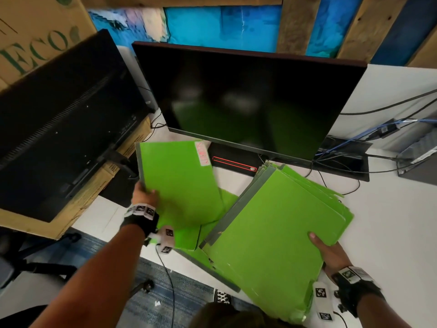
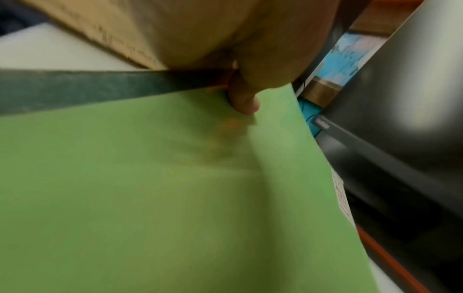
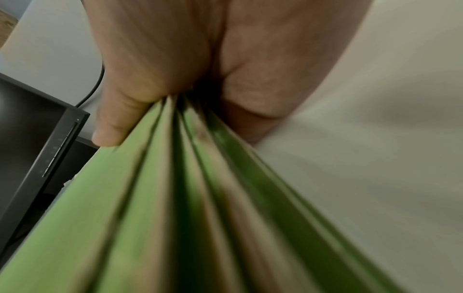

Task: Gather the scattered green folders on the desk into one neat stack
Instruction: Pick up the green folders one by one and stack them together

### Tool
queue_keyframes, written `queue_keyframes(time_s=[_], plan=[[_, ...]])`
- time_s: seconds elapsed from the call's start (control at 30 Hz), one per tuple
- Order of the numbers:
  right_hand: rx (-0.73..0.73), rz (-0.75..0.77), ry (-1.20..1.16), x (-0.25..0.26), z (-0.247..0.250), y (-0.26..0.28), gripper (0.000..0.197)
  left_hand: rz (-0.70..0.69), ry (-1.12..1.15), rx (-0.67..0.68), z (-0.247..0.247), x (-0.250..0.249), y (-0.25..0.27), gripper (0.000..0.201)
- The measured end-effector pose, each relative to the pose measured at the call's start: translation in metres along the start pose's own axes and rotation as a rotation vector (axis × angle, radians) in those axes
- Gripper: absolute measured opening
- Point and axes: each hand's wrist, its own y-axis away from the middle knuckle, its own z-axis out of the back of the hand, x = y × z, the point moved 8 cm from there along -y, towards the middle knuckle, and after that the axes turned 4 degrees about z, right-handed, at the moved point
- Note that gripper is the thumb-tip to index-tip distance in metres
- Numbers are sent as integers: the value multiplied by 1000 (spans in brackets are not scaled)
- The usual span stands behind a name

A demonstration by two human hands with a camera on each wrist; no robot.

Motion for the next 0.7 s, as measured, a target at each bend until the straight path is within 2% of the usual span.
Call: queue_keyframes(time_s=[0.1, 0.2, 0.23, 0.3, 0.37, 0.43, 0.5, 0.53, 0.63, 0.7], plan=[[-4, 15, 22, 3, -1, 1, 76, 25, -204, 66, 19, 20, -28, 47], [-8, 22, 40, 2, -1, 1, 107, 97, -419, 134, 19, 62, -55, 52], [-12, 32, 62, 3, 0, 1, 110, 130, -481, 136, 17, 76, -61, 62], [-23, 36, 93, 2, 2, 1, 105, 201, -506, 109, 15, 91, -57, 95], [-29, 42, 105, 4, 2, 2, 105, 202, -504, 75, 12, 84, -40, 108], [-29, 38, 106, 7, -1, 4, 94, 149, -485, 107, 4, 77, -34, 104], [-29, 38, 113, 9, -2, 5, 80, 85, -461, 171, -4, 73, -31, 90], [-20, 31, 109, 9, -3, 6, 82, 59, -435, 185, -5, 73, -31, 81], [2, 4, 59, 3, -2, 3, 105, -21, -228, 164, 2, 66, -21, 54], [16, 1, 37, 1, -1, 1, 111, -90, -113, 179, 12, 54, -11, 41]])
